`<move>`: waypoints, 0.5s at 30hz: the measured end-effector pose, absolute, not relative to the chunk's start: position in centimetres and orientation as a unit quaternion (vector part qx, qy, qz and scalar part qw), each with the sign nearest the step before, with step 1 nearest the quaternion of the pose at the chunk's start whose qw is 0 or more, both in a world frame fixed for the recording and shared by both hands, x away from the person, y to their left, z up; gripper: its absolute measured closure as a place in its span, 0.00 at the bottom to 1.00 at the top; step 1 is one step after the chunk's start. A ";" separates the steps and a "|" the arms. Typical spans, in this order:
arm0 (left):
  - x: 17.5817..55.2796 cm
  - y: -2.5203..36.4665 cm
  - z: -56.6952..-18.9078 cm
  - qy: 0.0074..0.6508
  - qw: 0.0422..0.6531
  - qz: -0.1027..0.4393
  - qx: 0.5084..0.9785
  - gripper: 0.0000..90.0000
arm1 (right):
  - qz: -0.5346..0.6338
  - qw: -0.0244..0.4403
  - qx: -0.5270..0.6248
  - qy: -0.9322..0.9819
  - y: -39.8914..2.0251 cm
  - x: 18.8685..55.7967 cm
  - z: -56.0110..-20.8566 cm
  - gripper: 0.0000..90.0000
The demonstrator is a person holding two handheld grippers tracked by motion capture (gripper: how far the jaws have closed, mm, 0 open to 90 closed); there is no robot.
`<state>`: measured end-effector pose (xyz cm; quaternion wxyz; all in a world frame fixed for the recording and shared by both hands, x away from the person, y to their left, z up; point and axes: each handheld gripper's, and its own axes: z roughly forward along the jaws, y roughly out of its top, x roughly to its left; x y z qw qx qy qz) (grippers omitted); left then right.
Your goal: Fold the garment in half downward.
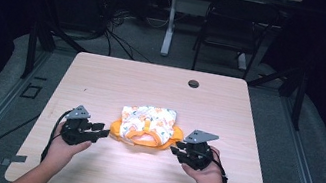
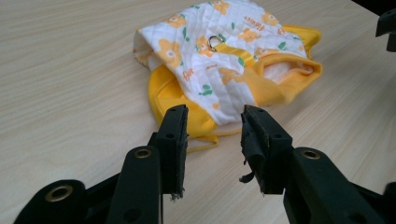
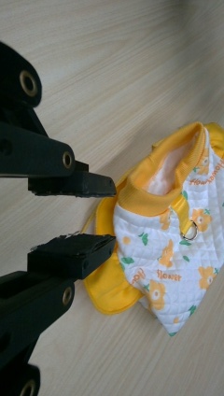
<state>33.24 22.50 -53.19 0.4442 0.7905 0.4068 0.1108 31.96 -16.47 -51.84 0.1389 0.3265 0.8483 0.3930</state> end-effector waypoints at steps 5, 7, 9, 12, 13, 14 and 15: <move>32.4 22.9 -54.1 0.410 0.441 0.112 0.790 0.65 | 0.395 0.135 0.334 0.845 -16.9 31.1 -52.6 0.70; 32.1 23.0 -54.6 0.409 0.439 0.110 0.793 0.65 | 0.392 0.135 0.336 0.846 -17.0 30.7 -52.9 0.69; 31.9 23.0 -55.0 0.410 0.436 0.110 0.793 0.64 | 0.393 0.137 0.340 0.843 -17.0 30.4 -53.4 0.67; 31.6 23.1 -55.6 0.409 0.432 0.111 0.796 0.63 | 0.393 0.132 0.348 0.841 -17.1 30.2 -53.9 0.64; 31.5 23.1 -55.8 0.410 0.434 0.112 0.794 0.63 | 0.395 0.132 0.349 0.840 -17.1 30.1 -54.1 0.63; 31.5 23.1 -55.8 0.410 0.434 0.112 0.794 0.62 | 0.395 0.132 0.349 0.840 -17.1 30.1 -54.1 0.63; 31.4 23.2 -56.0 0.410 0.435 0.110 0.794 0.62 | 0.397 0.131 0.356 0.836 -17.1 30.0 -54.6 0.59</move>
